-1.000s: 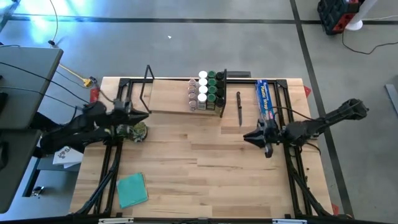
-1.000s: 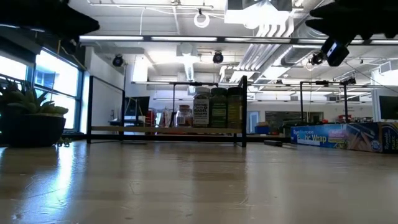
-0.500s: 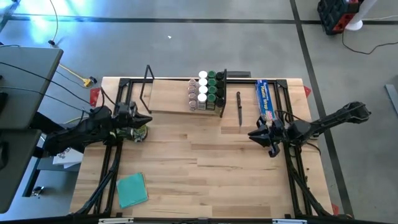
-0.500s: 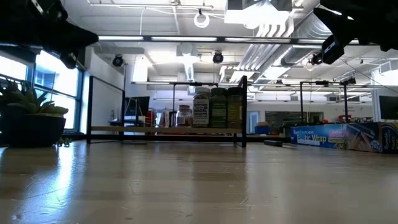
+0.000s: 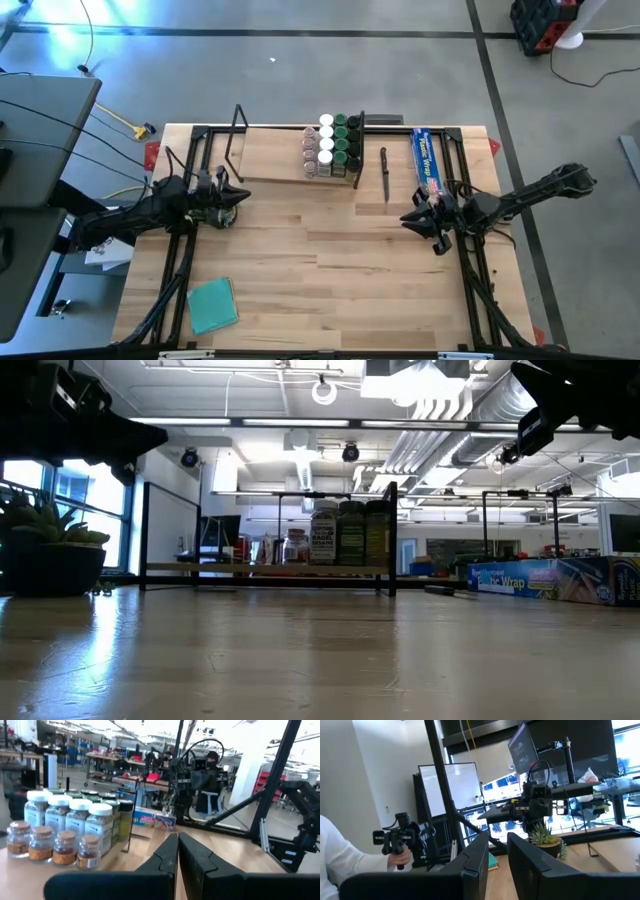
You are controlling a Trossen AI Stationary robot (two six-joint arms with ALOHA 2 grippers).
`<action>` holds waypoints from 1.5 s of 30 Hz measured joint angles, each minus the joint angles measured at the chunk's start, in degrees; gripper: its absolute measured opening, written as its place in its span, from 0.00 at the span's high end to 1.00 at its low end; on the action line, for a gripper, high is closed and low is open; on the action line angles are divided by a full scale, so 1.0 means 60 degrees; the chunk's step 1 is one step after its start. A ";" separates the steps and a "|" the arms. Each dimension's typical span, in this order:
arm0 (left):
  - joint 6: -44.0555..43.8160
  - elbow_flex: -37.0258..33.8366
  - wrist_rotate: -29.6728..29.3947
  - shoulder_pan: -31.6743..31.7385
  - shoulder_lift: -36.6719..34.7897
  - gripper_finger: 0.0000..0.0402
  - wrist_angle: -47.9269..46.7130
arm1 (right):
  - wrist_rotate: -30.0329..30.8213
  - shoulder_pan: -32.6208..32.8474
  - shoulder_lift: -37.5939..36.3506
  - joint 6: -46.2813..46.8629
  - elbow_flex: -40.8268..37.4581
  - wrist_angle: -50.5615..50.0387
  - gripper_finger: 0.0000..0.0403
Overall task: Shelf spices
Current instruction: Return to Home Position
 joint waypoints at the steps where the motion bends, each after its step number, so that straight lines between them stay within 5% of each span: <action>1: 0.0080 0.0007 0.0001 0.0000 0.0004 0.98 0.0034 | 0.0001 0.0000 0.0004 -0.0031 0.0000 -0.0028 0.84; 7: -0.0038 0.0007 -0.0006 0.0000 0.0004 0.98 -0.0225 | 0.0769 -0.0003 0.0001 -0.0054 -0.0004 -0.0303 0.84; 13: -0.0034 0.0007 -0.0010 0.0000 0.0007 0.98 -0.0221 | 0.2622 -0.0007 -0.0003 -0.0278 -0.0004 -0.0551 0.84; 30: -0.0035 0.0007 -0.0035 -0.0002 -0.0004 0.98 -0.0234 | 0.2726 -0.0005 -0.0007 -0.0223 -0.0006 -0.2294 0.84; 45: -0.0031 0.0007 -0.0065 -0.0499 -0.0033 0.98 -0.0235 | 0.2699 0.0653 -0.1260 -0.0223 -0.0007 -0.5999 0.84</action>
